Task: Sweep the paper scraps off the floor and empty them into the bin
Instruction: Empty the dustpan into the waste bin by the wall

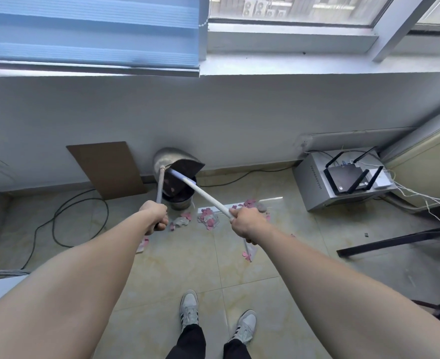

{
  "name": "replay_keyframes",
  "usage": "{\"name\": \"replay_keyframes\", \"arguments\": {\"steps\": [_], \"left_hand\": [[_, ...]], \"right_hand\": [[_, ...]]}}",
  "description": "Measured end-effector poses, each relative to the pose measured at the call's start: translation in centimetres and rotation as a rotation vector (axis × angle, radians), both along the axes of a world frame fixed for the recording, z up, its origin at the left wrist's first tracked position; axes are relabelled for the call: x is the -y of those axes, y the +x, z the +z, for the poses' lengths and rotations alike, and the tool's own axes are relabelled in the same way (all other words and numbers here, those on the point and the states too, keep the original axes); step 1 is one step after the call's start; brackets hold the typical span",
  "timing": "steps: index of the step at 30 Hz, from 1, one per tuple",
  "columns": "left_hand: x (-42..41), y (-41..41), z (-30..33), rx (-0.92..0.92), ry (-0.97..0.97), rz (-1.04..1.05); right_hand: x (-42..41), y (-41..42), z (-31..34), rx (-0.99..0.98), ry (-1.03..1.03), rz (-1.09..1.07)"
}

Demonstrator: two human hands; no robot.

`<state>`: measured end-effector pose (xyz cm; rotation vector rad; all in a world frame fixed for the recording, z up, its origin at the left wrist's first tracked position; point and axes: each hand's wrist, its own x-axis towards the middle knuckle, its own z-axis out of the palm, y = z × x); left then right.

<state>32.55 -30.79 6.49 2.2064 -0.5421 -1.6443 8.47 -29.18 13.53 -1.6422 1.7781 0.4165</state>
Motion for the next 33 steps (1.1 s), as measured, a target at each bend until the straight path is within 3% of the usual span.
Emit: {"name": "replay_keyframes", "arguments": {"steps": [5,17,28,33], "left_hand": [[-0.5,0.9,0.9,-0.052,-0.005,-0.010],[0.9,2.6,1.3,-0.124,-0.027,0.142],[2.2,3.4,1.3,-0.317,-0.024,0.284],[1.9,3.8,1.1,-0.265,-0.019,0.237]], "right_hand": [[0.9,2.3,-1.4,-0.056,-0.049,0.046],[-0.2,0.9,-2.7,-0.167,0.067,0.073],[1.5,2.0,-2.1,-0.077,-0.102,0.114],[2.3,4.2,-2.0,-0.131,-0.146,0.186]]}}
